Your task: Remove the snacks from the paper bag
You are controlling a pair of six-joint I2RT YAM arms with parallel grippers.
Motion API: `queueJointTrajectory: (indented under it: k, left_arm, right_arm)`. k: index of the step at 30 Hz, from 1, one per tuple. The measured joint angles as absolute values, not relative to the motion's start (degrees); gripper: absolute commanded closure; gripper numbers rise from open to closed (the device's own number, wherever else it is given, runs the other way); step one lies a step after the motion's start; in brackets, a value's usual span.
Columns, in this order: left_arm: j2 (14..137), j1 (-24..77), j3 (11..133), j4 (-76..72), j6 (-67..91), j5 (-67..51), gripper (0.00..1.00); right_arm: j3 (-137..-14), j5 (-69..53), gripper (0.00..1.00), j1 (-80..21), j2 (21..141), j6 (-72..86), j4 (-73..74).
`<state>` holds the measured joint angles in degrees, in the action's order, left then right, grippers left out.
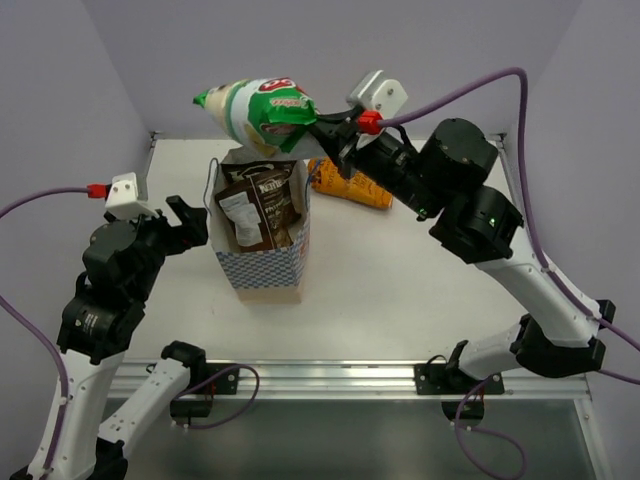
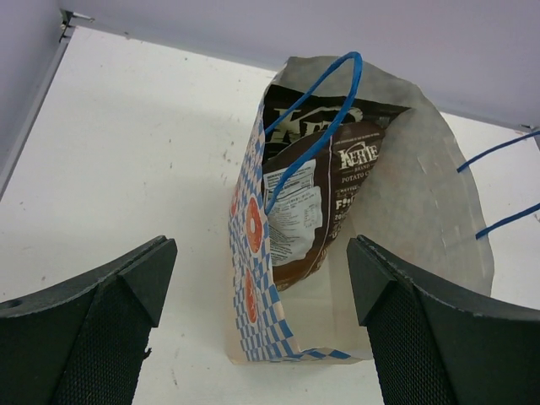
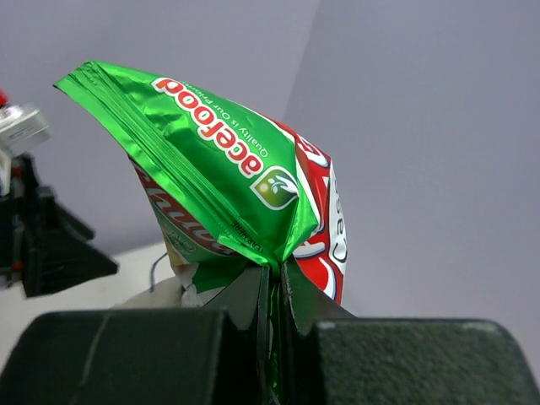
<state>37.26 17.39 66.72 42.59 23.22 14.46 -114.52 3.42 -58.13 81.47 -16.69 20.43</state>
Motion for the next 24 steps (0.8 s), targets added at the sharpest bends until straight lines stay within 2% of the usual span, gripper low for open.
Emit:
queueJointTrajectory:
  k: [6,12,16,20,24]
  left_arm:
    - [37.17,17.41,66.13,42.54,23.24,14.33,0.11]
    - [37.32,17.61,65.32,42.48,23.24,13.65,0.11]
    - [37.39,17.82,64.77,42.5,23.27,13.23,0.11]
    - [37.63,17.82,64.75,42.48,23.27,13.08,0.11]
    - [38.11,17.82,64.75,42.48,23.24,13.08,0.11]
  right_arm:
    - [-111.59,14.55,1.0,-53.04,78.67,-17.21,13.37]
    - [-100.09,23.31,1.0,-37.32,74.43,-10.37,13.23]
    - [-91.7,24.34,1.0,-27.18,73.8,-5.5,14.5]
    - [-86.54,24.51,1.0,-18.63,76.58,-1.37,16.49]
    - [-86.7,24.77,1.0,-12.38,84.82,0.32,16.58]
